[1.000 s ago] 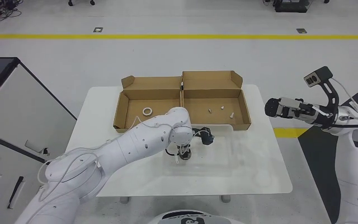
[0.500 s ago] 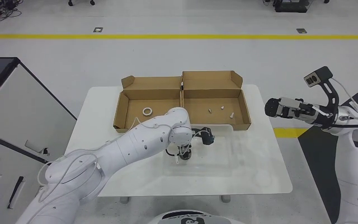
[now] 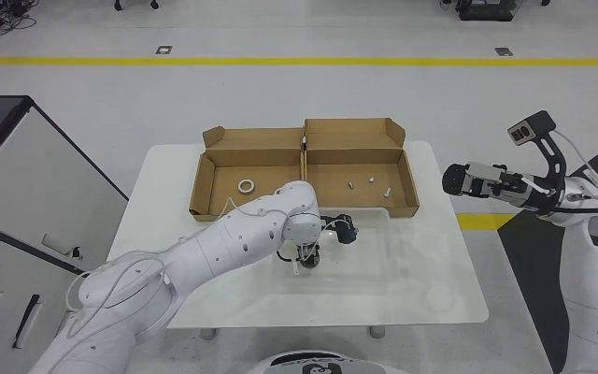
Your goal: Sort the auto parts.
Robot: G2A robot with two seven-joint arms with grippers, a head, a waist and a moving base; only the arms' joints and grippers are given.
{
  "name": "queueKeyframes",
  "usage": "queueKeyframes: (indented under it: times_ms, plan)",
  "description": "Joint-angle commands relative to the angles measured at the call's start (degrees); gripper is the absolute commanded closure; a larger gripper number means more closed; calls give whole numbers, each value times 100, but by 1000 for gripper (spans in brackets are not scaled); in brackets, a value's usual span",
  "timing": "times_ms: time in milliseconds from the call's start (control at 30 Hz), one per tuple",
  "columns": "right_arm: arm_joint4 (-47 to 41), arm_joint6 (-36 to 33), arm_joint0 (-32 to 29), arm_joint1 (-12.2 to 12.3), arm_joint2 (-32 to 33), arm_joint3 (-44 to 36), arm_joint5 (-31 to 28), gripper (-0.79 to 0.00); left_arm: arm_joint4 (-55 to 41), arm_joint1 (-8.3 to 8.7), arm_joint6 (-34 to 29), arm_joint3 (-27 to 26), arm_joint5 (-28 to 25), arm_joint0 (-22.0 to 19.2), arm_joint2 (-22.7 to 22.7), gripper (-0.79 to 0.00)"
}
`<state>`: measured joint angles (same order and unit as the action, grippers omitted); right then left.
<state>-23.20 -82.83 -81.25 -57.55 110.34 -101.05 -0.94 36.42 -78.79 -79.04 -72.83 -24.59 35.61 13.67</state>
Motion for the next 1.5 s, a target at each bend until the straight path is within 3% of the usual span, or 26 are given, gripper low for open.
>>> queueKeyframes:
  times_ms: [0, 267, 600, 867, 1300, 1467]
  plan:
    - [0, 0, 0, 0, 0, 0, 0, -785, 15, -15, -7, 25, 11, 2, -2, 0]
    - [0, 0, 0, 0, 0, 0, 0, -785, -215, 27, -97, -115, 234, -89, 296, 0]
    - [0, 0, 0, 0, 0, 0, 0, -785, -467, 401, -814, -1526, 749, -343, 902, 0]
    - [0, 0, 0, 0, 0, 0, 0, -785, -624, 690, -896, -2337, 877, -703, 949, 0]
    - [0, 0, 0, 0, 0, 0, 0, -785, -604, 701, -791, -2332, 912, -683, 955, 0]
    - [0, 0, 0, 0, 0, 0, 0, -785, -1182, 832, -388, -2322, 825, -555, 1541, 0]
